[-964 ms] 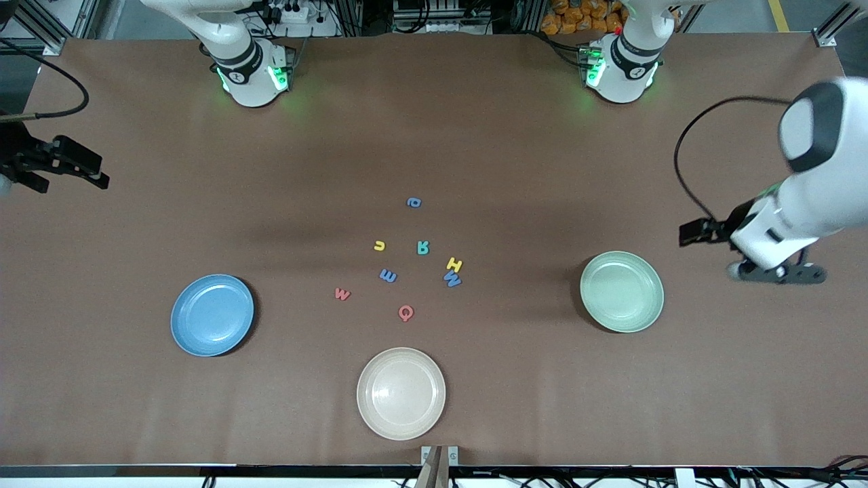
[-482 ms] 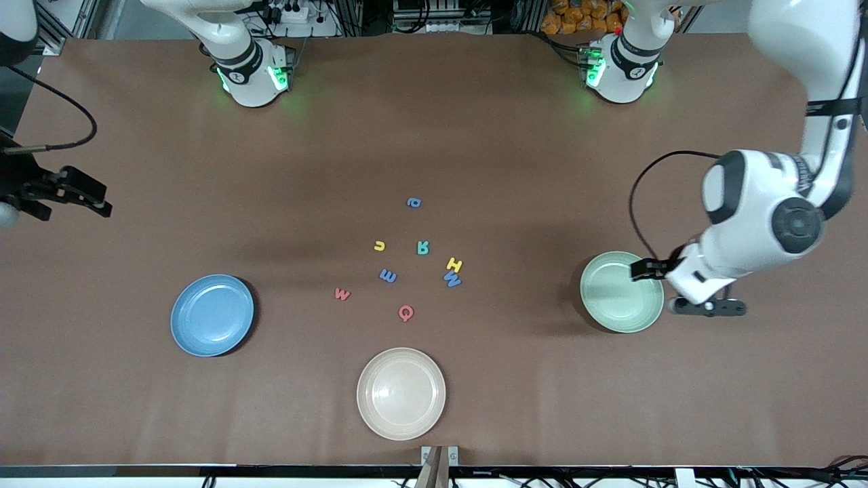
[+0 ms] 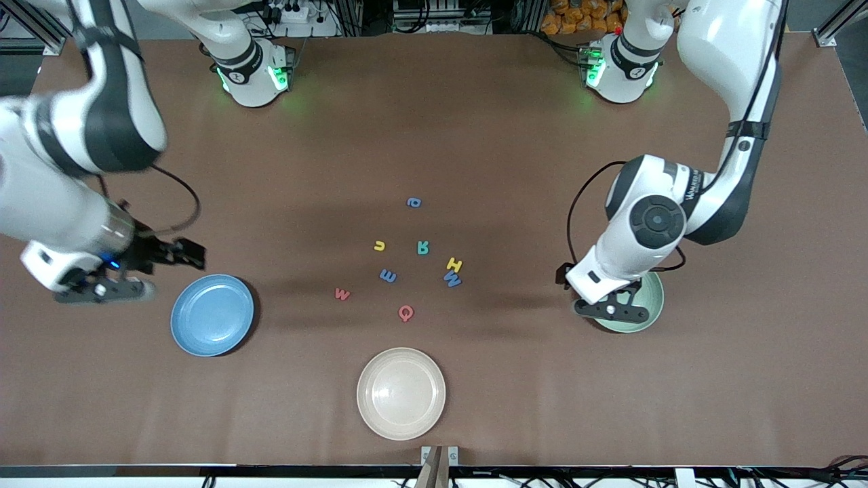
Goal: Sort upper and lower case letters into plates
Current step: 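Move both grippers from rest down toward the scattered foam letters, then grasp the pink m with the right gripper while the left gripper reaches the H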
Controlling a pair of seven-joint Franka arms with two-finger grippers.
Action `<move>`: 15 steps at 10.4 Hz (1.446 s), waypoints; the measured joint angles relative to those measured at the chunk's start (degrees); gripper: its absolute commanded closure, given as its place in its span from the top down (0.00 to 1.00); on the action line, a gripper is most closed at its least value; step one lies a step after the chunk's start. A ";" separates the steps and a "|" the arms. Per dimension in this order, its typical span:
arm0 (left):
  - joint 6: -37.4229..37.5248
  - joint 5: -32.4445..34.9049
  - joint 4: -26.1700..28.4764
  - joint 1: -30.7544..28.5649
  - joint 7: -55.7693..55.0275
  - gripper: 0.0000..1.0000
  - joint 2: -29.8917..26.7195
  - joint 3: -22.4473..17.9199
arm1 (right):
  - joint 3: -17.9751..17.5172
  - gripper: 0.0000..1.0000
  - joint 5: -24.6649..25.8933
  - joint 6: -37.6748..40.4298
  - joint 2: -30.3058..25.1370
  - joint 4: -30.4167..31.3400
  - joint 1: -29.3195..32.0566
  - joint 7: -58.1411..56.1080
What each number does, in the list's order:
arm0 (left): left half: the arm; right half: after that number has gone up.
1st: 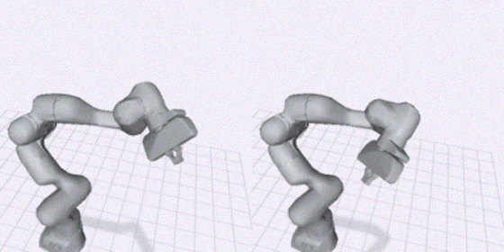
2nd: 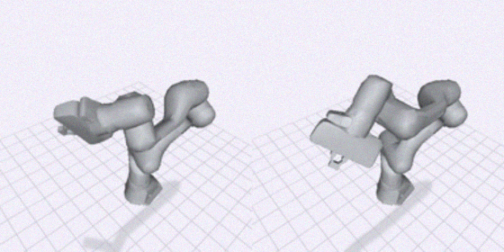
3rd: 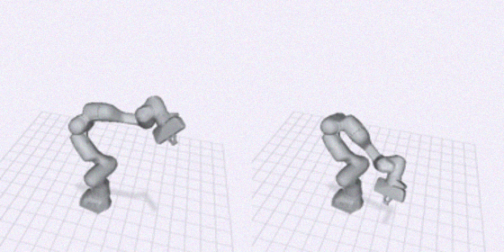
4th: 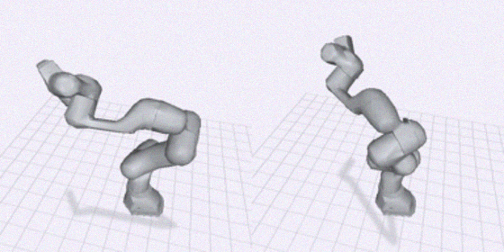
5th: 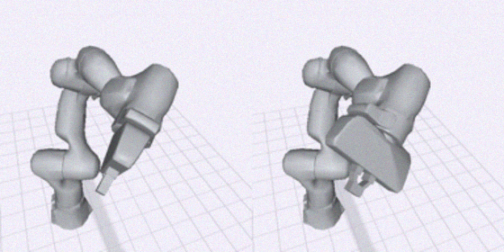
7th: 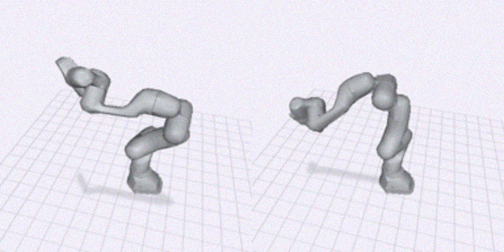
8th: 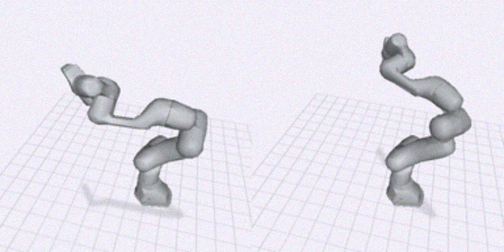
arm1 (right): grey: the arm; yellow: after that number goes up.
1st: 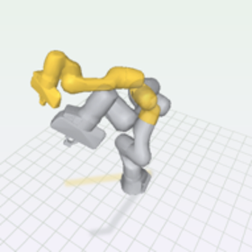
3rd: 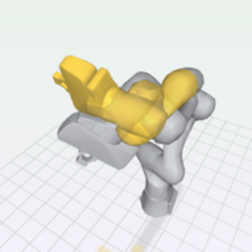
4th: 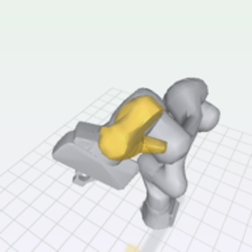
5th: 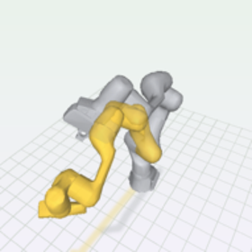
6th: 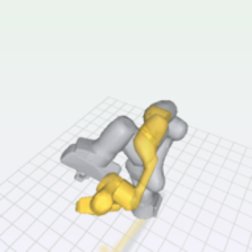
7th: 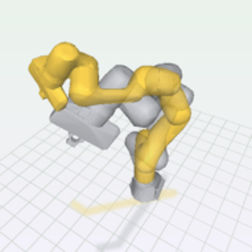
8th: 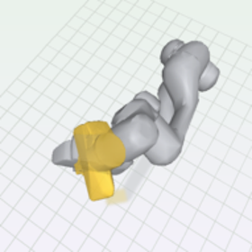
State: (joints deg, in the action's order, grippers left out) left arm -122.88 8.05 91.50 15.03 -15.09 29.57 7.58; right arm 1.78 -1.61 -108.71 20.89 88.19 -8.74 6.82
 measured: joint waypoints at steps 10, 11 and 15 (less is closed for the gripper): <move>-14.93 0.12 -1.17 12.19 -10.73 1.00 7.79 -0.18 | -0.22 1.00 -0.07 -18.23 18.95 -0.47 -12.55 29.34; -14.93 0.15 -1.18 12.06 -10.59 1.00 7.87 -0.23 | -0.21 1.00 -0.07 -19.50 20.12 -0.47 -14.02 31.57; -17.82 0.17 -1.18 13.82 -11.17 1.00 9.68 -0.06 | -0.18 1.00 0.01 -23.23 23.36 -0.46 -16.18 37.27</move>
State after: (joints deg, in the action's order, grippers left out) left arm -140.70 8.22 90.32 28.85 -26.26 39.25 7.52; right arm 1.60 -1.60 -131.95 44.25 87.74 -24.92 44.09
